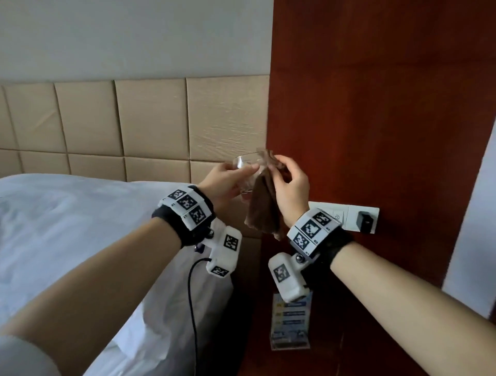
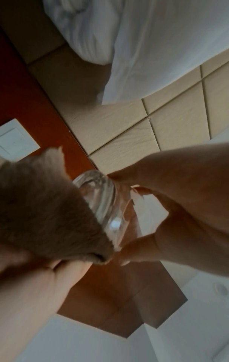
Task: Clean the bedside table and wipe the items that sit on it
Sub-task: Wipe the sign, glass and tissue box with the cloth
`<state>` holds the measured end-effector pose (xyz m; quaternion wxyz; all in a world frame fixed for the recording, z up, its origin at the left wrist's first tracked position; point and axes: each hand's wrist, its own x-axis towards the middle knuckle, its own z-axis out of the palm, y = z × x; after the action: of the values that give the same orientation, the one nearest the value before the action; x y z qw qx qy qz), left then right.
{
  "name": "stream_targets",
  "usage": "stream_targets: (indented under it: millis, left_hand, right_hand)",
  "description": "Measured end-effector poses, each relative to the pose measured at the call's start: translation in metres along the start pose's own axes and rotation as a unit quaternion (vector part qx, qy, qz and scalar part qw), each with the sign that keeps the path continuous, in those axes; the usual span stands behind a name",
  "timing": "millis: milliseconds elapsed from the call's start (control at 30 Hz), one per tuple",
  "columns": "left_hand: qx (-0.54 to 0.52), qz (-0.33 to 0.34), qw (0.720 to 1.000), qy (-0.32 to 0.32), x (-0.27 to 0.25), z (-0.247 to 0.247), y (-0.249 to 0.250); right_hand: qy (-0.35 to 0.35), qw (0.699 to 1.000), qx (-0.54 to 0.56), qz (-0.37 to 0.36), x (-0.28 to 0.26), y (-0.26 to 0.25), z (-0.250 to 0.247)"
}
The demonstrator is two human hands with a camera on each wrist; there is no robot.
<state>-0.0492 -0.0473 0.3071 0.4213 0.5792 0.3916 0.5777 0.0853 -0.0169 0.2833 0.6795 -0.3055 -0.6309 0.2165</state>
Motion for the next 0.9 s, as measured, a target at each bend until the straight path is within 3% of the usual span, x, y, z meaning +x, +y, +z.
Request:
stream_targets:
  millis: [300, 467, 600, 800, 900]
  left_hand:
    - [-0.064, -0.055, 0.995, -0.053, 0.007, 0.005, -0.002]
    - [-0.064, -0.047, 0.997, 0.007, 0.015, 0.016, -0.003]
    - [-0.085, -0.066, 0.994, -0.017, 0.019, 0.019, -0.002]
    - [0.059, -0.064, 0.992, 0.091, 0.016, 0.035, 0.005]
    - [0.026, -0.028, 0.989, 0.143, 0.016, 0.043, 0.002]
  right_hand:
    - [0.034, 0.998, 0.047, 0.037, 0.015, 0.001, -0.010]
    - [0.046, 0.996, 0.070, 0.036, 0.014, 0.002, -0.012]
    - [0.031, 0.996, 0.068, 0.049, 0.016, 0.003, -0.016]
    - [0.054, 0.996, 0.059, 0.049, 0.015, 0.003, -0.023]
    - [0.062, 0.996, 0.055, 0.042, 0.012, 0.001, -0.026]
